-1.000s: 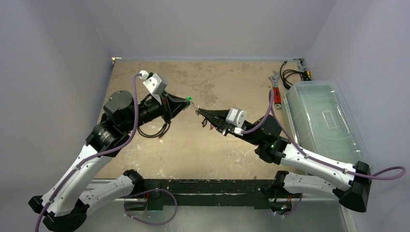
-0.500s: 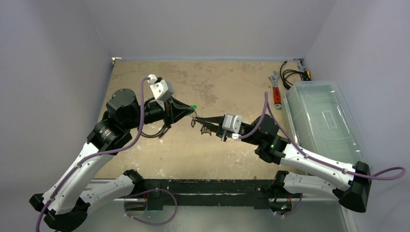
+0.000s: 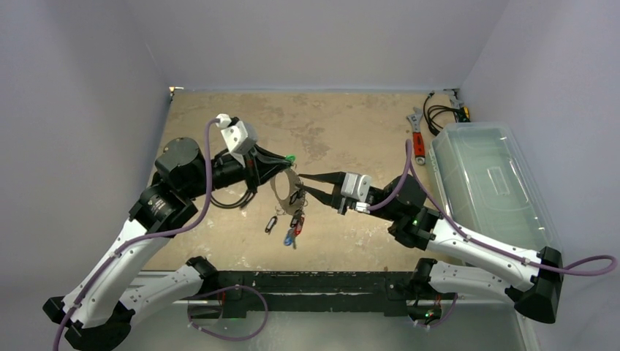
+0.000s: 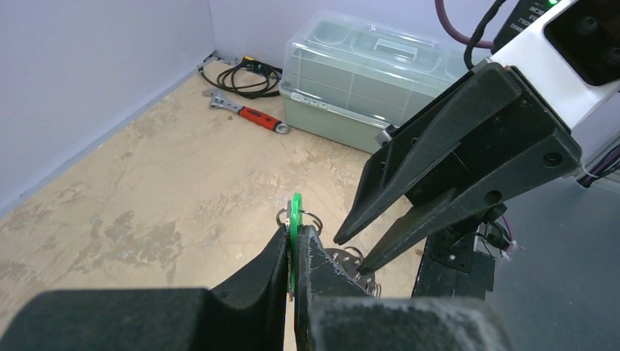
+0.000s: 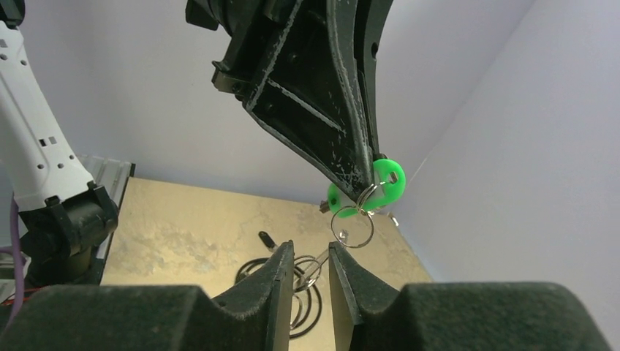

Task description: Put the keys on the keyring

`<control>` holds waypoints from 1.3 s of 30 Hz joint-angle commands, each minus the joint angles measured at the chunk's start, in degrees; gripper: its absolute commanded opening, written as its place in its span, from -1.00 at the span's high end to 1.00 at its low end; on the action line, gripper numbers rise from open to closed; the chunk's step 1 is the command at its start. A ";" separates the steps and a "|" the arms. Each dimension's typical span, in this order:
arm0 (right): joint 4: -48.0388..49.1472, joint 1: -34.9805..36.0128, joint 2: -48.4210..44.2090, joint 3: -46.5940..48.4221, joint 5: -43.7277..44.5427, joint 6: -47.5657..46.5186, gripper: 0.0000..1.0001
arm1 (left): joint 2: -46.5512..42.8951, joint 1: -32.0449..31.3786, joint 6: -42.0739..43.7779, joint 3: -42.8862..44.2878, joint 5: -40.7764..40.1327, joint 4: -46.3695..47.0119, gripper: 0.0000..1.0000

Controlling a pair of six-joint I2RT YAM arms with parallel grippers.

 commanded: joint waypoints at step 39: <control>5.29 0.32 -1.48 1.71 8.86 4.71 0.04 | -0.36 0.23 -2.34 -1.19 3.67 8.32 1.00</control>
